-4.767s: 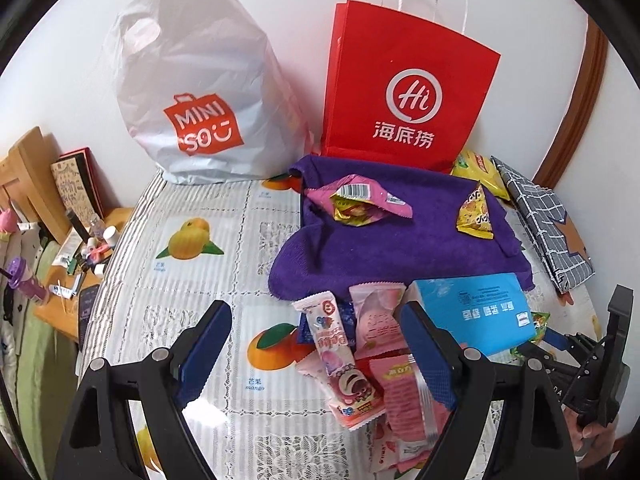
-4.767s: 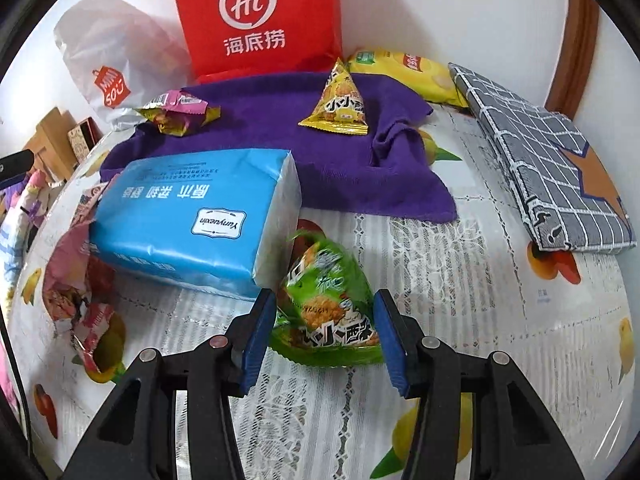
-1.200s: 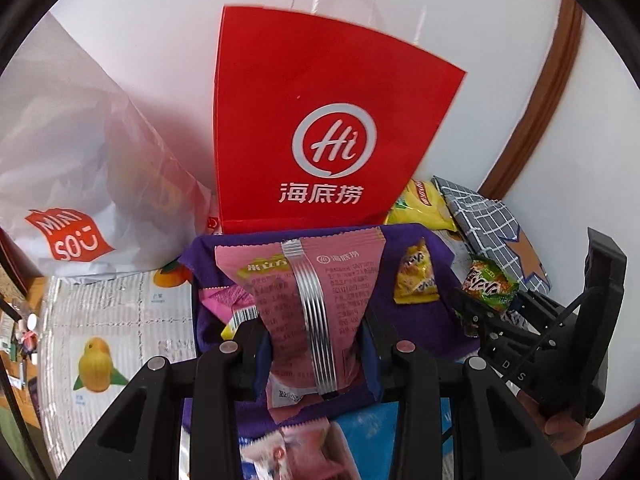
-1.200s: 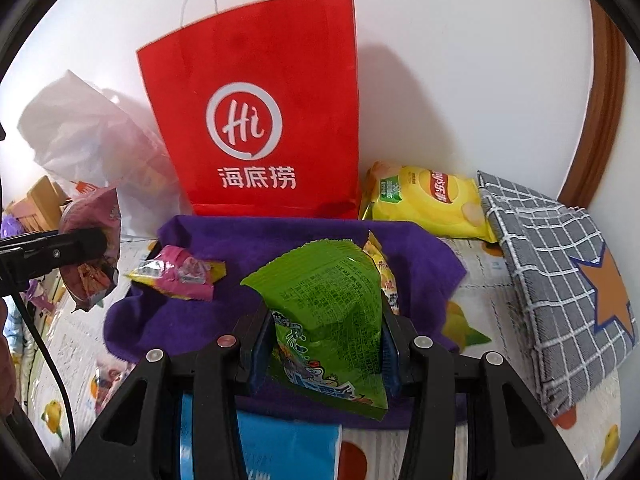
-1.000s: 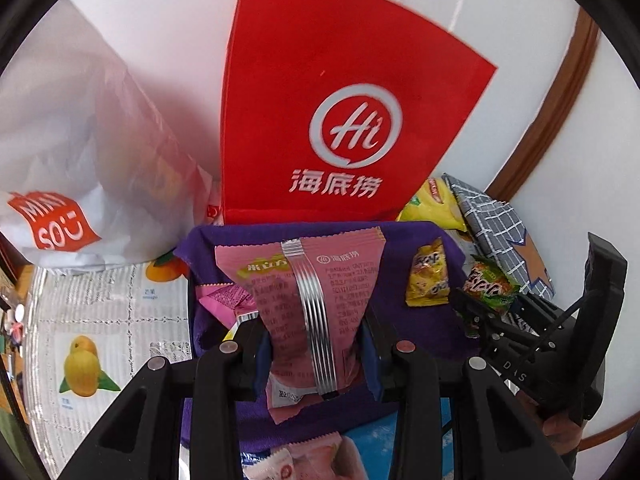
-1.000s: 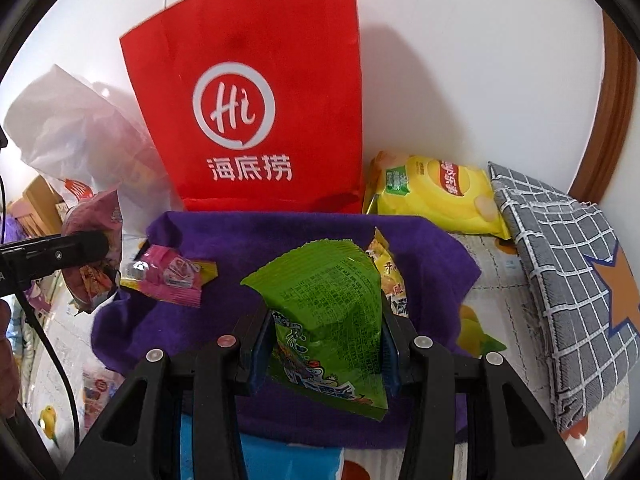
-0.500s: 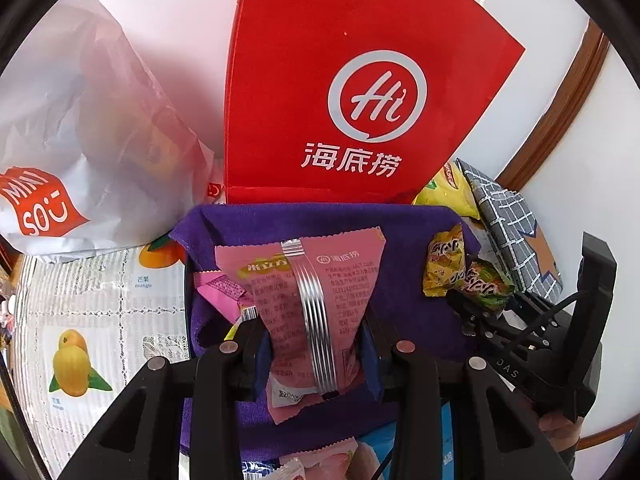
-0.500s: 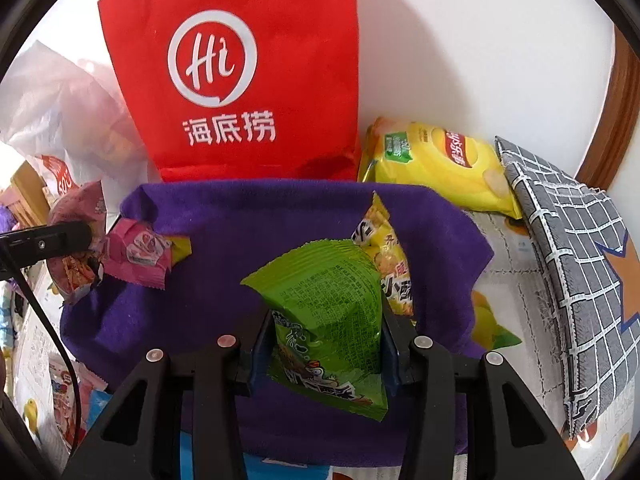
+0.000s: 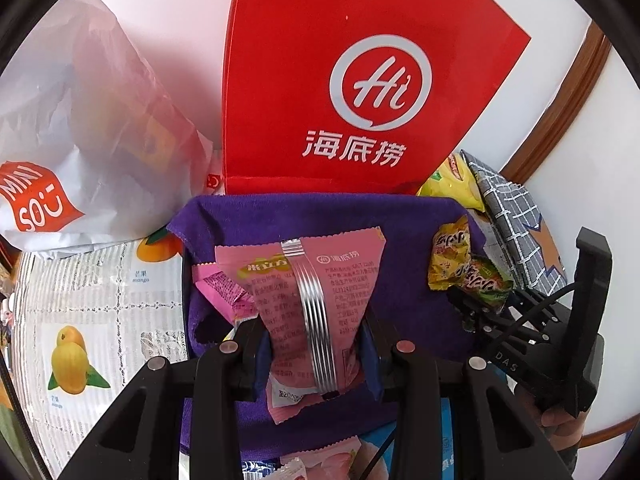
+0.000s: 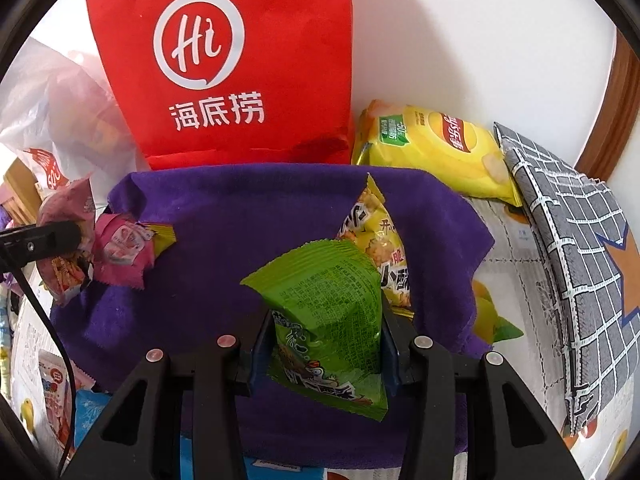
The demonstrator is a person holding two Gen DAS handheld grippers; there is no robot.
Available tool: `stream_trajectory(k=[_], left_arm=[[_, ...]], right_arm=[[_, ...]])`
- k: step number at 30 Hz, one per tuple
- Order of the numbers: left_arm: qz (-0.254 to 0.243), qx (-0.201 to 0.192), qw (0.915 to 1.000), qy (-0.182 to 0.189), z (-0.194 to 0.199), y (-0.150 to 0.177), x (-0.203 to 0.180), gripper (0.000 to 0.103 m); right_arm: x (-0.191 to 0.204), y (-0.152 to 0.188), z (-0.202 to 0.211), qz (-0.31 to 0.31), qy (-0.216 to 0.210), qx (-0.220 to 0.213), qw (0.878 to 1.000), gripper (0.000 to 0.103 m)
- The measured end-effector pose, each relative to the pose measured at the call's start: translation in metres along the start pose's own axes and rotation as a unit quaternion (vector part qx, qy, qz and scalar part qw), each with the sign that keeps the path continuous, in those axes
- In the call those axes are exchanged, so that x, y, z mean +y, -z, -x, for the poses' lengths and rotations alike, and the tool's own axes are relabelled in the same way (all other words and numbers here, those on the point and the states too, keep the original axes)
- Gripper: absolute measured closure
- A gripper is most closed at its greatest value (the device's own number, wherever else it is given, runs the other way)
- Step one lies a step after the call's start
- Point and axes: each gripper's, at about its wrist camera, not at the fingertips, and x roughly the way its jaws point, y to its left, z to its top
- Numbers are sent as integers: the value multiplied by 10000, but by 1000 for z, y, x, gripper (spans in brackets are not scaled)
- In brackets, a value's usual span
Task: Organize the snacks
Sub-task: 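Carry the green bag and the pink silver-strip bag toward the purple towel, then release the green bag onto the towel with the right tool while the left tool releases its pink bag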
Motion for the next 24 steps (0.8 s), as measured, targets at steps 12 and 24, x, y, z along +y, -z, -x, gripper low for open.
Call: stream_trajectory(k=[12,24], left_arm=[[-135,107,9998,95,-7,4,-8,68],[-229,203,9995,88,-12,5,-12,67]], right_arm=[[3,1,-7,61,47,160,9998,58],[6,1,-8,103,113,228,9996,57]])
